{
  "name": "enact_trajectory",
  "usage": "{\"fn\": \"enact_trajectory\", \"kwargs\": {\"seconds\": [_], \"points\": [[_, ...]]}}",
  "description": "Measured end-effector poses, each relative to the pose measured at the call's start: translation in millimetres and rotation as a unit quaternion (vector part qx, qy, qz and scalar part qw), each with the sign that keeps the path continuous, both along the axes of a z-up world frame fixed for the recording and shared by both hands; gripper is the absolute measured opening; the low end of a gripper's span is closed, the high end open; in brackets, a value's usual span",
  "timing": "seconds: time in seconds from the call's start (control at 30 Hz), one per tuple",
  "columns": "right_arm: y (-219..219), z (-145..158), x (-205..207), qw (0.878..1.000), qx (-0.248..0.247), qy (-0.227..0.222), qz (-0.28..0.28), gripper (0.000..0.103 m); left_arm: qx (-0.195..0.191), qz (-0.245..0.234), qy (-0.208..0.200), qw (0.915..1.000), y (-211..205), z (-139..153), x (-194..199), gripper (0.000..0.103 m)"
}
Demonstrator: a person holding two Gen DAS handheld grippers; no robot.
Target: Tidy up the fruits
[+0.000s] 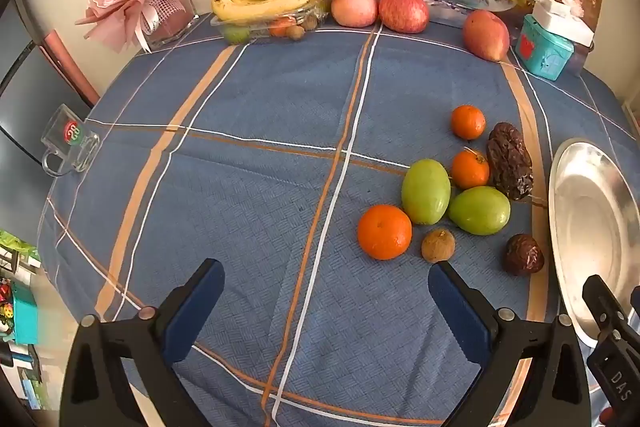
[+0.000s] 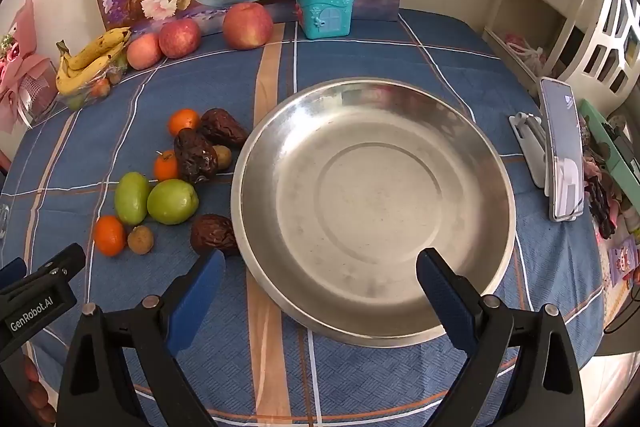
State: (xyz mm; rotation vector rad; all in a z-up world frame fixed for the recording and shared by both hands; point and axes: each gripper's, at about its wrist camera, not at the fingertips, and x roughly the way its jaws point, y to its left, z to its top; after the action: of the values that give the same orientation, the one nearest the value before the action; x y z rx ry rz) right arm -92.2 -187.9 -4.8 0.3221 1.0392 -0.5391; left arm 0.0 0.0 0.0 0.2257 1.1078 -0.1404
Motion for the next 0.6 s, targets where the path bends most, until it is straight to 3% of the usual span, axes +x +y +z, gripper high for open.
{"fn": "enact_trajectory", "kwargs": {"seconds": [0.6], "points": [[0.5,-0.4,0.1,1.000,0.000,0.000,-0.001,0.097,-0.007,0.000,-0.001,1.0000,0.2,1.4,-0.6,0.103]]}}
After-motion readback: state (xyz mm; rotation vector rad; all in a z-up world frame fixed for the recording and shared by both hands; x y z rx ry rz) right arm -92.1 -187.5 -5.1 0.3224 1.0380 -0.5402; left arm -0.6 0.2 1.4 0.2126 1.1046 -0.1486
